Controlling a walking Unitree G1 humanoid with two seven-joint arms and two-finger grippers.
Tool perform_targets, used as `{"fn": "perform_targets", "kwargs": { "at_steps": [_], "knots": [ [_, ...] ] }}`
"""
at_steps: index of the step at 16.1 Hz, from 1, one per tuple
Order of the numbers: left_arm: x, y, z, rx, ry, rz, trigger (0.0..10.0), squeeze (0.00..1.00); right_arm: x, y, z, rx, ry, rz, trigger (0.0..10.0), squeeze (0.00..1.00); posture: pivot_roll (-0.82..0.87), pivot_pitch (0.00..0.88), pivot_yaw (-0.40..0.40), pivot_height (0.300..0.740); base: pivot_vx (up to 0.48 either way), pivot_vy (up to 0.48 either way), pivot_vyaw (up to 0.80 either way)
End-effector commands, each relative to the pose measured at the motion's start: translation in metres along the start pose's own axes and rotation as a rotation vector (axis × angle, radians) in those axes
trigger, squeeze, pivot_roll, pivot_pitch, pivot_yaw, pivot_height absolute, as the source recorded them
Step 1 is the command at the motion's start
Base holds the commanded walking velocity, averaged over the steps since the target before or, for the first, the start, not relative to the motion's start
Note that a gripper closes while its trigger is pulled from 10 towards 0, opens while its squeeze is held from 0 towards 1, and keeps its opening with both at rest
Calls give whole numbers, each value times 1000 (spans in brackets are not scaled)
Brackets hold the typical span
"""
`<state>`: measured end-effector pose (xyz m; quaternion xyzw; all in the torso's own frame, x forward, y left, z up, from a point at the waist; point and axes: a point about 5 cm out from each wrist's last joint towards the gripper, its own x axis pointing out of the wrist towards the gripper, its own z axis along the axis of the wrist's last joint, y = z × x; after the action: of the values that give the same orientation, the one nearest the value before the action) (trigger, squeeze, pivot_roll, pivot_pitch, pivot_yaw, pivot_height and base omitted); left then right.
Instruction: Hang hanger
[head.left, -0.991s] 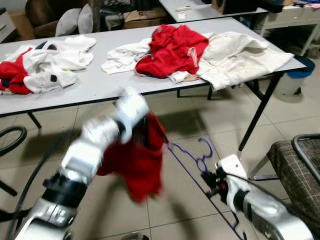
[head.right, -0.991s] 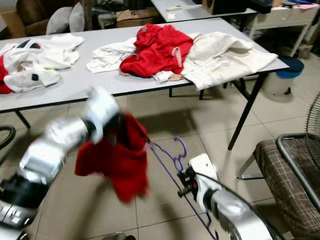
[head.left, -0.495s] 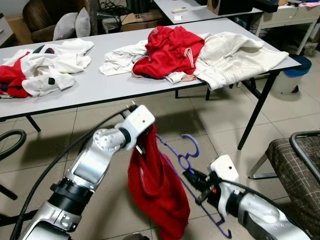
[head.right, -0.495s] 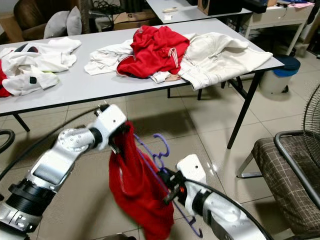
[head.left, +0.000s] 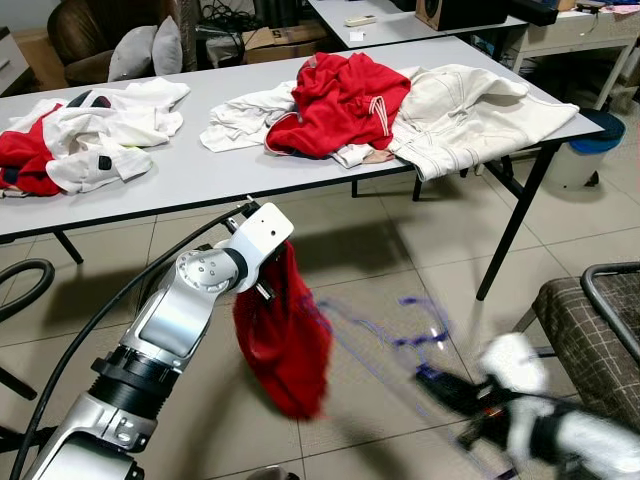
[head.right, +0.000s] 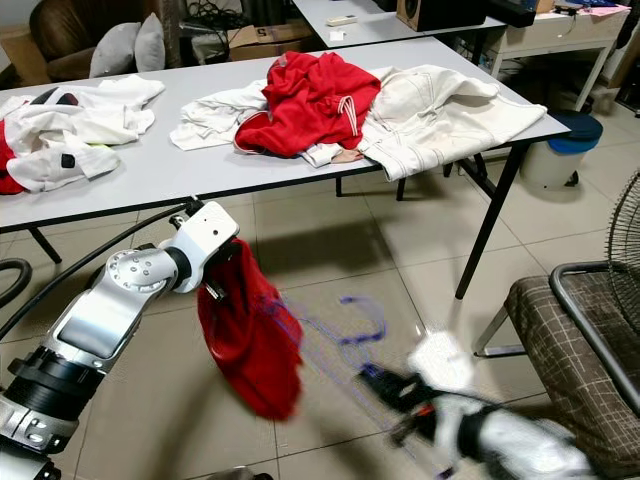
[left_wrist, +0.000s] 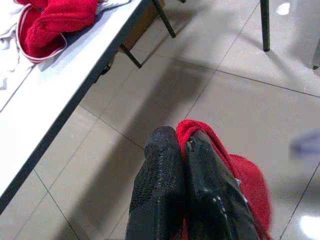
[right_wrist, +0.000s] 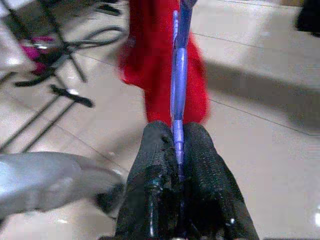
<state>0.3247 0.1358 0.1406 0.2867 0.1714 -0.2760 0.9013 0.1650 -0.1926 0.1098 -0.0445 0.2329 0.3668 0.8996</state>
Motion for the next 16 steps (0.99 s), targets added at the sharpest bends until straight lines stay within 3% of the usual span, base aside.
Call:
{"fn": "perform_targets", "kwargs": {
  "at_steps": [1, 3, 6, 9, 10, 11, 14, 16],
  "knots": [
    [-2, 10, 7, 10, -9, 45, 0, 0, -8, -4, 5, -10, -27, 9, 10000, 0, -59, 0, 106, 740, 0, 0, 0],
    [-1, 9, 8, 3, -16, 46, 0, 0, -14, 3, 8, -6, -34, 102, 10000, 0, -63, 0, 105, 740, 0, 0, 0],
    [3, 1, 17, -16, -58, 28, 0, 0, 5, 12, 15, 29, -104, 141, 10000, 0, -59, 0, 96, 740, 0, 0, 0],
    [5, -9, 22, -28, -84, 5, 0, 0, 36, 1, 20, 71, -149, -12, 10000, 0, -57, 0, 95, 740, 0, 0, 0],
    [5, -9, 22, -28, -84, 5, 0, 0, 36, 1, 20, 71, -149, -12, 10000, 0, -57, 0, 95, 740, 0, 0, 0],
    [5, -8, 23, -28, -86, 14, 0, 0, 46, -1, 24, 98, -163, -67, 10000, 0, -53, 0, 92, 740, 0, 0, 0],
    [6, -5, 24, -33, -88, 34, 0, 0, 55, 6, 28, 134, -180, -68, 10000, 0, -45, 0, 85, 740, 0, 0, 0],
    [7, -7, 28, -42, -101, 32, 0, 0, 61, 19, 30, 139, -173, 0, 10000, 0, -45, 0, 87, 740, 0, 0, 0]
  ]
}}
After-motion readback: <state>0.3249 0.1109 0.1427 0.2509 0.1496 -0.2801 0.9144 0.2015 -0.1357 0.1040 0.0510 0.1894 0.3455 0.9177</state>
